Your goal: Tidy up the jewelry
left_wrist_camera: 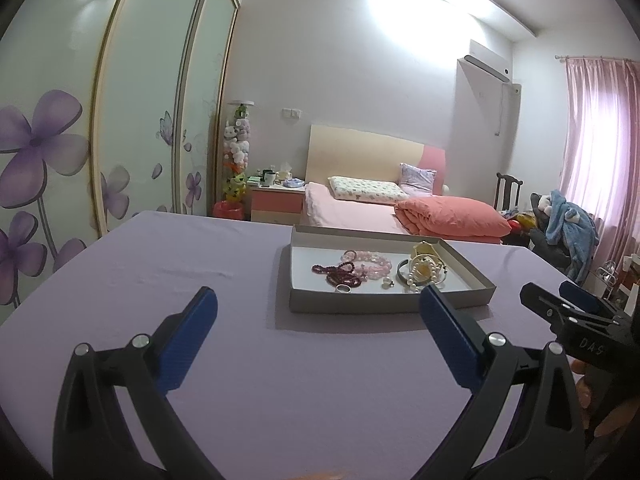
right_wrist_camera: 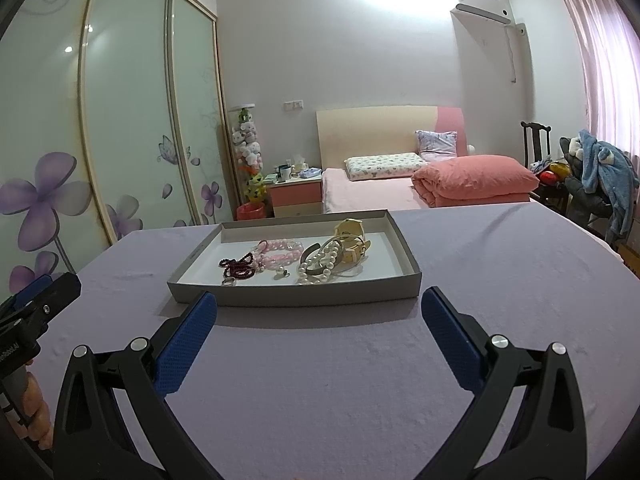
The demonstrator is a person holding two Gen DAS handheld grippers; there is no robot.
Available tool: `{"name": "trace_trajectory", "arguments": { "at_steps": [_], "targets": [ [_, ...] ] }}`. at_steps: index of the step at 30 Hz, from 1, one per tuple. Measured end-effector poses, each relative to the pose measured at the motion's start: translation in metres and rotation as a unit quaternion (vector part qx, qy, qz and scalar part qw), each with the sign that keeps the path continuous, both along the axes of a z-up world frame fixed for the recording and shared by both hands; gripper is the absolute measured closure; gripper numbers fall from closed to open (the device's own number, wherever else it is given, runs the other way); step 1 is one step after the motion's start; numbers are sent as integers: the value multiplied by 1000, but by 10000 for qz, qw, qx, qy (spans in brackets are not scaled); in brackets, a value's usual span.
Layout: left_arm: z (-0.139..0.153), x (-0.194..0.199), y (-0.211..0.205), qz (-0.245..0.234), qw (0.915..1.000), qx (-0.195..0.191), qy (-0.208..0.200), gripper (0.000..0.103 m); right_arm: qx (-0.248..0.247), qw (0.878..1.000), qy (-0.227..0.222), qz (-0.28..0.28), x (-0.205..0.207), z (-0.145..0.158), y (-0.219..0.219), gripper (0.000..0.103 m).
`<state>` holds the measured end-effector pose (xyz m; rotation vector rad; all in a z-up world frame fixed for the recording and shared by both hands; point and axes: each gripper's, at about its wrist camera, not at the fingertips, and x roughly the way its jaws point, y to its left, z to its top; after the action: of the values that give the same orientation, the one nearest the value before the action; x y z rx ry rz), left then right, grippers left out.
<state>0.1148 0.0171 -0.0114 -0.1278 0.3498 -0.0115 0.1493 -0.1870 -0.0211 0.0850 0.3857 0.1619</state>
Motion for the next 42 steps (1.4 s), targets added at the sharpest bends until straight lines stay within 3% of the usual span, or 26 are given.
{"name": "trace_trajectory", "arguments": {
  "at_steps": [42],
  "targets": [
    [-2,0,-9,-54,10000,40,55,4,25,10000,28,21,0,-2,1,2]
  ]
}}
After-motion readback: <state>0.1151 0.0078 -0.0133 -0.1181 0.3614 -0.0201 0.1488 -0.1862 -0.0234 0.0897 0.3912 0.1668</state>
